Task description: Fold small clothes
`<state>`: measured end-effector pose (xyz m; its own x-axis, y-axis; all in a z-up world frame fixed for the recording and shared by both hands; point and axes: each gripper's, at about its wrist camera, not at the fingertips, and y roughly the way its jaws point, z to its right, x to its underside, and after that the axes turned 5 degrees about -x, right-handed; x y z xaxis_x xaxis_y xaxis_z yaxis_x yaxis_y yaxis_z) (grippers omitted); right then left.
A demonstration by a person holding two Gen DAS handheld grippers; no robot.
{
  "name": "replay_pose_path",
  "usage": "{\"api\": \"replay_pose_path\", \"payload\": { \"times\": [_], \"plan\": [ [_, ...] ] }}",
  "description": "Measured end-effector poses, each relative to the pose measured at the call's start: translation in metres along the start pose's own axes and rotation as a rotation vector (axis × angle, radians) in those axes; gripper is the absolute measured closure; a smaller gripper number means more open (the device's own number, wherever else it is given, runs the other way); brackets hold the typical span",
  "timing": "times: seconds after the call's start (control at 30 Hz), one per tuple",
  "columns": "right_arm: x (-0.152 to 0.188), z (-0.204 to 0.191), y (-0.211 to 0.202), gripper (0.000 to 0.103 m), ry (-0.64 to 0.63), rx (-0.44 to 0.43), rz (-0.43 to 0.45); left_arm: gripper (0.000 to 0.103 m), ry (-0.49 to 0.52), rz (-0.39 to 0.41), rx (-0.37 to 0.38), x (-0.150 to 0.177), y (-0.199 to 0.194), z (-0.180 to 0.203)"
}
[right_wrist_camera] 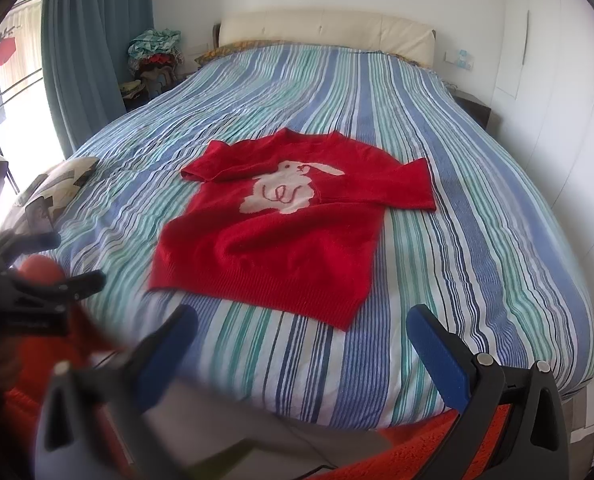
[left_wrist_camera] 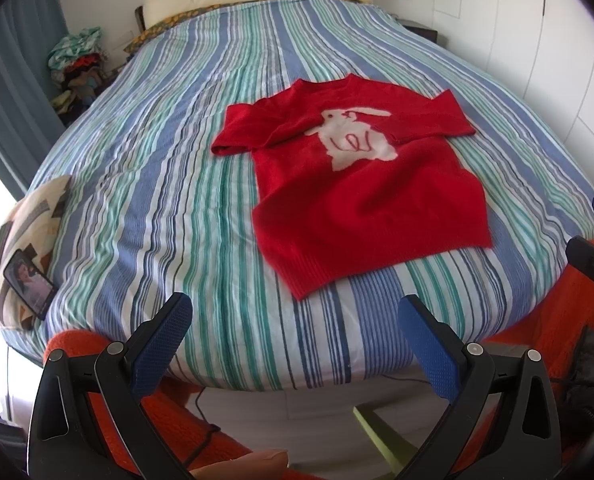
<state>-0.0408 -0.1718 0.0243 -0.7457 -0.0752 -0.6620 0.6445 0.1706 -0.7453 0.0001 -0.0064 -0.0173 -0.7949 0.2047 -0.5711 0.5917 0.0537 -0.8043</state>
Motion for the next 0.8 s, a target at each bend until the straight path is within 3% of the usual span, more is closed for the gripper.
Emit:
{"api": "replay_pose_path", "payload": {
  "times": [0.8],
  "plan": [
    [0.0026, -0.0039, 0.0032, 0.000, -0.003, -0.003, -0.007, 0.000, 0.008, -0.017, -0.002, 0.0023, 0.0038, 0.0034]
  ]
}}
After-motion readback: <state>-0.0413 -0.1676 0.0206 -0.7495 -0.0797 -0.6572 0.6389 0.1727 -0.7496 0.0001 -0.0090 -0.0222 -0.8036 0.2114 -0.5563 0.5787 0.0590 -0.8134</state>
